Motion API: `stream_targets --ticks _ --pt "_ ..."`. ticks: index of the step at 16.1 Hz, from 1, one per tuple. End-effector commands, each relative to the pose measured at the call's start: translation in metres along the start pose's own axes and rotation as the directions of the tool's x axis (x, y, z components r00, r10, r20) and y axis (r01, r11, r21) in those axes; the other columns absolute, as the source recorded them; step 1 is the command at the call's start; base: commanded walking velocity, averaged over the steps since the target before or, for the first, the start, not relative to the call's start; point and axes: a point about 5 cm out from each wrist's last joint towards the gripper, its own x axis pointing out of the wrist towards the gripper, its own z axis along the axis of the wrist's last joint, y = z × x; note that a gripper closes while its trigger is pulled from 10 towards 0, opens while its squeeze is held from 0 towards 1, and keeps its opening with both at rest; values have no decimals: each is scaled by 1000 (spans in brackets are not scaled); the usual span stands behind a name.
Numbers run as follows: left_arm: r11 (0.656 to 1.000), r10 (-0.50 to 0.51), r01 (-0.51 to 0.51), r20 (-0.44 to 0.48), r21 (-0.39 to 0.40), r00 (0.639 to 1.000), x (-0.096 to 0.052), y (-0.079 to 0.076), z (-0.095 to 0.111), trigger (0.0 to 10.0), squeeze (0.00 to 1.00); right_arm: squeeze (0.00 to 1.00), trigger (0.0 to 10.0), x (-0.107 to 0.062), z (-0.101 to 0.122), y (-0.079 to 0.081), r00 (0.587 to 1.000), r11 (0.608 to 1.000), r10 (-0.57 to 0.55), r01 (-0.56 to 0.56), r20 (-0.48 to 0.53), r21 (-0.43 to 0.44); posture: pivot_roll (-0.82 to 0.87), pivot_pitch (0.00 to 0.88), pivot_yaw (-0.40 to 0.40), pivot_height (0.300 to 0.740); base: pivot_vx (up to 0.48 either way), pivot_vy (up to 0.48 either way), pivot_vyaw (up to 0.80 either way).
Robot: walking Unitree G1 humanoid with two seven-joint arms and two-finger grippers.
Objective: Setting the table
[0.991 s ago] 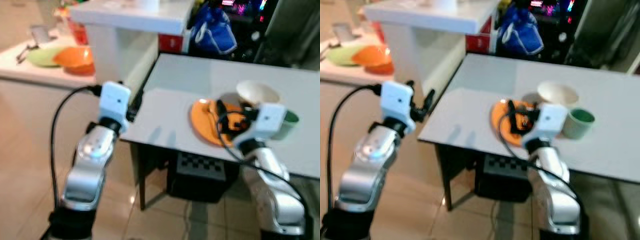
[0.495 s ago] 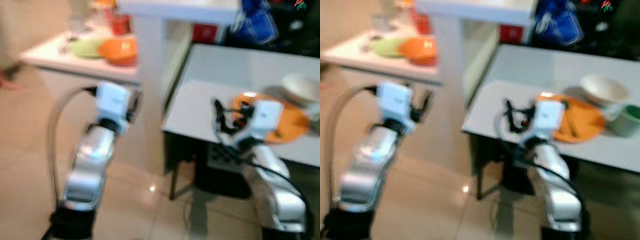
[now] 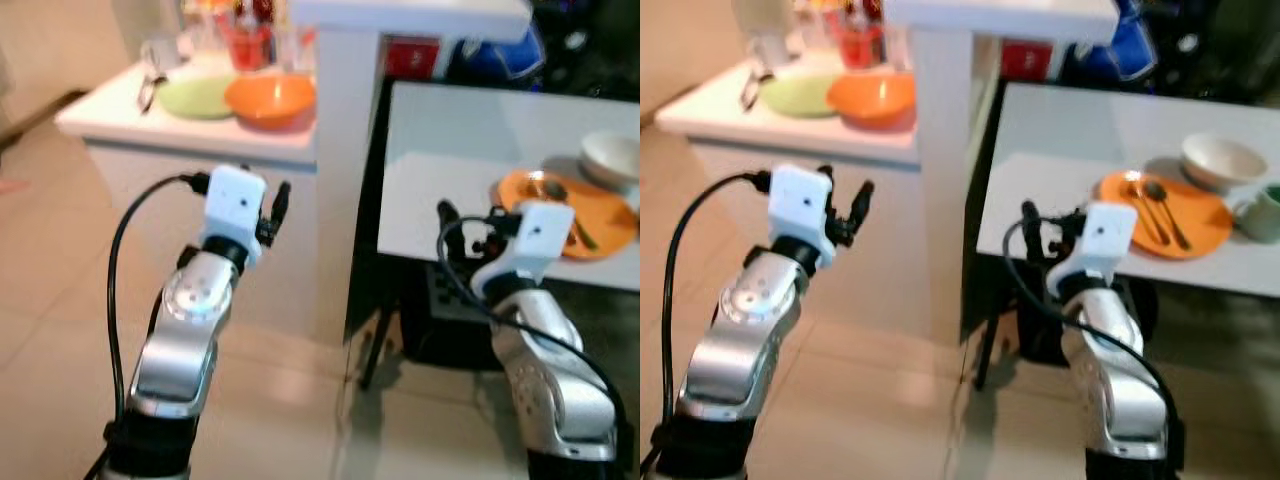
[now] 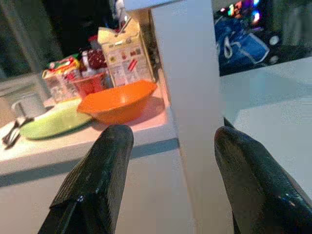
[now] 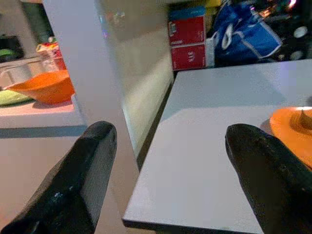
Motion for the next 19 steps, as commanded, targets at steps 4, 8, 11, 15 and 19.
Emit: stream_targets --ticks 4,8,11,15,19 --pt "999 30 -30 -7 17 1000 -1 9 -1 10000 0 0 10000 3 1 8 1000 1000 26 -26 1 12 14 0 -3 740 0 417 -800" --pt "999 31 -31 -5 20 1000 -1 9 -1 10000 0 0 10000 4 1 9 1000 1000 27 -27 1 14 16 0 -3 740 0 421 -800" --pt "999 29 -29 -4 21 1000 -1 9 -1 10000 0 0 10000 4 1 9 1000 999 28 -28 2 15 18 0 -3 740 0 419 -800" --pt "999 34 -33 -4 23 999 -3 9 -1 10000 0 0 10000 5 0 10 999 999 37 -37 1 14 22 0 -8 740 0 418 -800" --pt "998 46 -46 9 34 999 -4 10 1 10000 0 0 10000 5 1 12 999 999 49 -49 6 8 21 0 -9 740 0 273 -352"
